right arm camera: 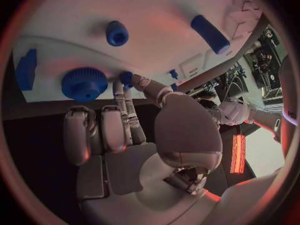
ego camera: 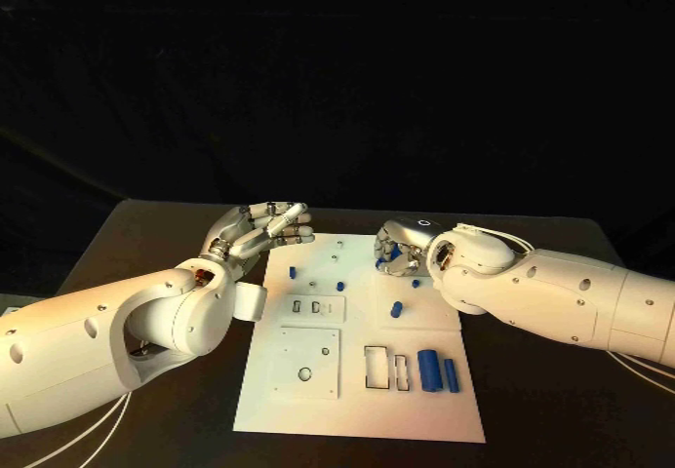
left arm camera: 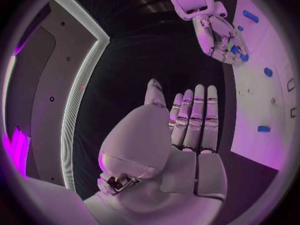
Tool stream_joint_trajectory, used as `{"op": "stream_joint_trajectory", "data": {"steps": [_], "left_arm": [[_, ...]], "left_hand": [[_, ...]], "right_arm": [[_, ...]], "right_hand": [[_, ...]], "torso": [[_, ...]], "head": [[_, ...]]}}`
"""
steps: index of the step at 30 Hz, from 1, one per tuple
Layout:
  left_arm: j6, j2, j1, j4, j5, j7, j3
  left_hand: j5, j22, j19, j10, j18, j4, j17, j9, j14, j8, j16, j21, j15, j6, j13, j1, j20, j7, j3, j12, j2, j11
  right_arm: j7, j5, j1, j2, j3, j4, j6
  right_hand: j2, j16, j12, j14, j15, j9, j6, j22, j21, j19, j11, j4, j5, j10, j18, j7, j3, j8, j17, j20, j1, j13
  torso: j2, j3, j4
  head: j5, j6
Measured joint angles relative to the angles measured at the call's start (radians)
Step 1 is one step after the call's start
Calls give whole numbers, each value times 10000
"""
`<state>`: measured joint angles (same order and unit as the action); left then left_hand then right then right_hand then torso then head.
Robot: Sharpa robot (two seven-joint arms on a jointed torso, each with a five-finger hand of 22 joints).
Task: Assemble the parts on the task board
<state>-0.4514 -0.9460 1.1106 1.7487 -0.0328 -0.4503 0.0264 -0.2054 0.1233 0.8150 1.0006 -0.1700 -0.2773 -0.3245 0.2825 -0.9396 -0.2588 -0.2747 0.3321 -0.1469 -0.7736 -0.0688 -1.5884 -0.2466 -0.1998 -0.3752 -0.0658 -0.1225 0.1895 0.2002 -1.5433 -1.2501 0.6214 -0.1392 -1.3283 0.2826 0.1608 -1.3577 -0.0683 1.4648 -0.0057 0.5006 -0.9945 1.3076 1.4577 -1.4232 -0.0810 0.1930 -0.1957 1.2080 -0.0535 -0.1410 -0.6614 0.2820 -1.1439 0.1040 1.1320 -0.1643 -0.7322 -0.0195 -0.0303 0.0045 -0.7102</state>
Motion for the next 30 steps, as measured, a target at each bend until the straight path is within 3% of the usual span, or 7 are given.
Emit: {"op": "stream_joint_trajectory", "data": {"steps": [12, 17, 24, 30], "left_arm": [[4, -6, 1, -11, 66, 14, 0], [4, -6, 1, -11, 82, 16, 0], [4, -19, 2, -21, 124, 20, 0], [5, -22, 3, -33, 164, 25, 0]], "left_hand": [[0, -8, 0, -72, 1, 0, -12, -1, 0, 0, 0, 0, 0, 0, 0, 0, 0, 0, 0, 0, 0, 0], [0, -8, 0, -72, 0, 28, -15, 12, 0, 0, 0, 0, 0, 0, 0, 0, 0, 0, -28, 0, 0, -1], [-39, -8, 0, -72, 0, 28, -20, 12, 0, 0, 0, 0, 0, -1, -1, 39, 0, 0, -27, 0, -39, -1], [-39, -7, 0, -107, 0, 28, -35, 22, 0, 0, 0, 0, 0, 0, -1, -2, 0, 0, -27, 0, -80, -37]], "right_arm": [[-10, -5, 27, -85, 3, 122, -47], [-10, -7, 41, -82, 1, 106, 27], [-13, -9, 75, 76, -29, -188, 386], [2, -9, -41, -4, 8, -284, 831]], "right_hand": [[0, 0, -1, 36, 37, 40, 0, -1, 0, 36, 4, -83, 2, -4, 1, -1, -82, 1, 27, 35, 0, -6], [-31, -38, -30, 36, 37, 140, -127, -2, 0, 36, 90, -124, -97, 169, 0, 119, -204, 44, 49, 36, 31, -64], [-148, -87, -90, 36, 37, 297, -283, -3, 5, -22, 168, -142, -129, 339, 0, 169, -221, 160, 6, -22, 149, -154], [-174, -99, -89, 6, 7, 307, -283, 4, 41, -22, 168, -154, -130, 339, 0, 169, -232, 160, -30, -22, 176, -190]], "torso": [[-3, 3, -6], [-3, 3, 2], [-2, -2, 6], [2, -10, 0]], "head": [[17, -12], [21, -14], [23, 4], [-41, 45]]}}
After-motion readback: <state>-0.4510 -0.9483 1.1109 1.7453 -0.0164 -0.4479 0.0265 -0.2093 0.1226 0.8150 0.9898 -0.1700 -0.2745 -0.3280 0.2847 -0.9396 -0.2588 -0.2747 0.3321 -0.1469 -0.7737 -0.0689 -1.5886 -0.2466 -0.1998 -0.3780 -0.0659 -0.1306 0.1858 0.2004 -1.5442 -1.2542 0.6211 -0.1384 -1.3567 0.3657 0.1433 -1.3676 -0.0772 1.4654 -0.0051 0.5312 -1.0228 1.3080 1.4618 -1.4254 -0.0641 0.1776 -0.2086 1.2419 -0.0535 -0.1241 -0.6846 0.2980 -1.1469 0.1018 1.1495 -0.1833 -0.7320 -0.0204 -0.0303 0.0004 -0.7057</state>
